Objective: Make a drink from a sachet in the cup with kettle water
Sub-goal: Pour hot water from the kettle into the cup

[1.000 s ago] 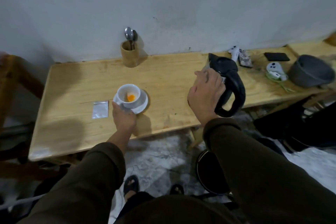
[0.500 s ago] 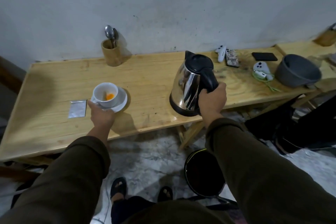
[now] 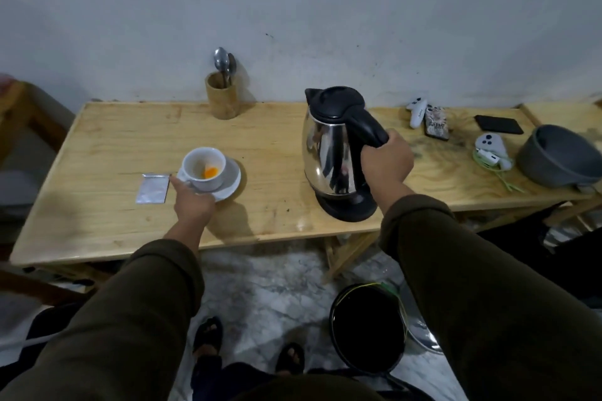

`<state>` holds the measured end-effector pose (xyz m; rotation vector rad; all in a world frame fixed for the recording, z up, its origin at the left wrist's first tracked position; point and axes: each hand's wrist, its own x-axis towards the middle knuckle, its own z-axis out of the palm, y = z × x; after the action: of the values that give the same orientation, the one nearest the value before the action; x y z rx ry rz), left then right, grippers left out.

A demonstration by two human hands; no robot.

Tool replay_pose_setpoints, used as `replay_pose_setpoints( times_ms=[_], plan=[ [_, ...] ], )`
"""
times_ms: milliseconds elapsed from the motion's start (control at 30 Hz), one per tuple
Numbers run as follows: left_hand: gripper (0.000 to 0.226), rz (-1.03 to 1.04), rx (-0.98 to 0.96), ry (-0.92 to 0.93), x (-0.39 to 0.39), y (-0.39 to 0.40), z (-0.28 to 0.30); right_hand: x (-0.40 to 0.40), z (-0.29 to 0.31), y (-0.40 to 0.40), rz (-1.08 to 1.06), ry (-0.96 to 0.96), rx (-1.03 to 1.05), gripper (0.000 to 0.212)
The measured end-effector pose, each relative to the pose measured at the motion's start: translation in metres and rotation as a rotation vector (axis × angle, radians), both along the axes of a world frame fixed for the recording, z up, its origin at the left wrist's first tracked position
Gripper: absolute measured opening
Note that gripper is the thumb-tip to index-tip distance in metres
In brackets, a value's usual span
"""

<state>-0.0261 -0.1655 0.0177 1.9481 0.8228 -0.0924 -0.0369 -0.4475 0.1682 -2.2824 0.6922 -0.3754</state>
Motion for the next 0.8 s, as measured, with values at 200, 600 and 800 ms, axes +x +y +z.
replay_pose_setpoints(
  times_ms=[200,600,800],
  plan=[
    [0.083,-0.11,0.03,0.008,-0.003,0.008,0.005,0.026,0.023,0.031,0.348,0.037,-0.345,0.024],
    [0.082,-0.19,-0.007,0.025,-0.008,0.014,0.014,0.055,0.036,0.111,0.68,0.211,-0.693,0.026],
    [0.084,-0.212,-0.042,0.03,-0.01,0.018,0.016,0.058,0.039,0.138,0.718,0.213,-0.795,0.023]
  ],
)
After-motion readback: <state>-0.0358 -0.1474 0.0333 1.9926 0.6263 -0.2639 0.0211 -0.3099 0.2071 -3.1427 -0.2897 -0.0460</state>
